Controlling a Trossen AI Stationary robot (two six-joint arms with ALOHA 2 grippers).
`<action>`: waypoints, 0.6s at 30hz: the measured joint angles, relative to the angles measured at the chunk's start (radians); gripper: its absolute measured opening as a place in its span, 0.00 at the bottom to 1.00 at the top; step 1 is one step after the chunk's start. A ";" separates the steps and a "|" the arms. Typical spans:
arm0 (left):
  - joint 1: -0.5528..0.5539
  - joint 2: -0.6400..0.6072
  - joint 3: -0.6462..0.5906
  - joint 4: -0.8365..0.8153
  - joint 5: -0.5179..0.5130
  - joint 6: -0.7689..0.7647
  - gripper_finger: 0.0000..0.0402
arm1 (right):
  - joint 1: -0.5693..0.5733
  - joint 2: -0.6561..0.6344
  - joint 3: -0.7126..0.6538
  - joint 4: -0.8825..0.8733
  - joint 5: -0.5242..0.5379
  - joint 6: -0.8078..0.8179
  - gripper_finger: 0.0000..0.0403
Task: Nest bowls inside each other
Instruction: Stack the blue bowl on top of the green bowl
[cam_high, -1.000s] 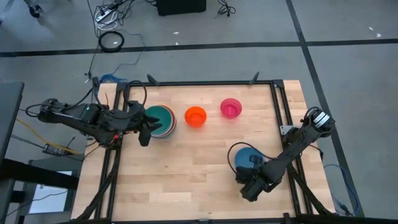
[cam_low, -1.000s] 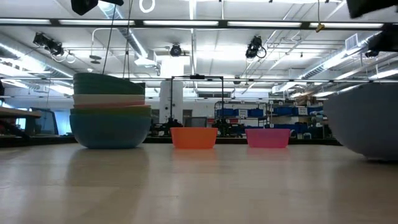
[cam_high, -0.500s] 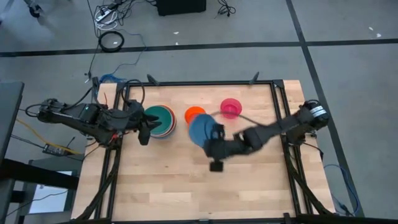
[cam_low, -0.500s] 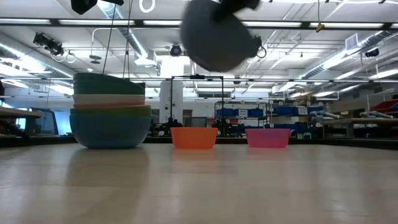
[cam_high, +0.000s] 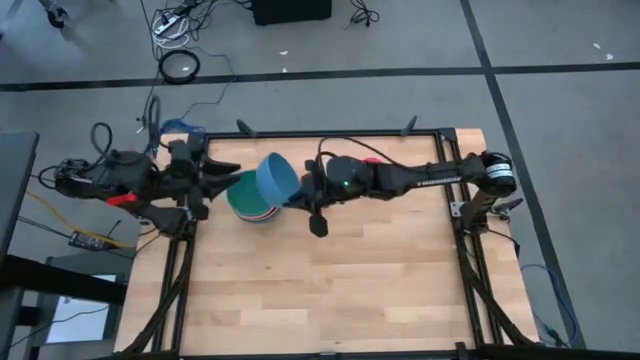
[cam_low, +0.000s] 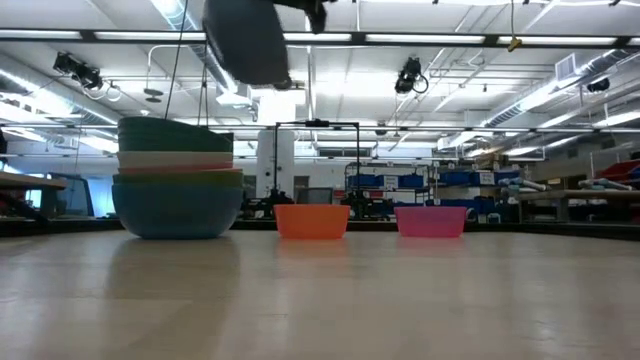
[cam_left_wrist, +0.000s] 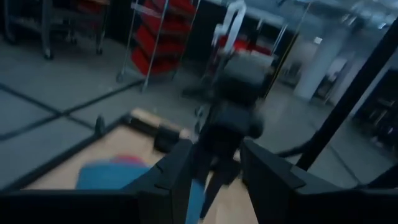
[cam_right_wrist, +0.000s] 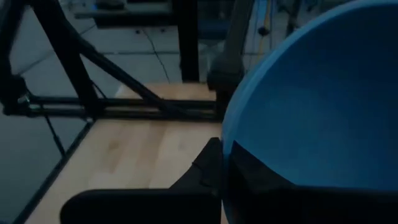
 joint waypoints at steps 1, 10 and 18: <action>0.000 -0.005 0.000 0.022 0.000 0.012 0.36 | -0.007 0.009 0.000 0.014 -0.019 0.000 0.00; 0.000 -0.041 0.000 0.070 -0.002 0.060 0.36 | -0.051 0.118 -0.001 0.187 -0.104 -0.005 0.00; 0.000 -0.043 0.000 0.067 -0.006 0.060 0.36 | -0.076 0.195 -0.001 0.338 -0.113 -0.018 0.00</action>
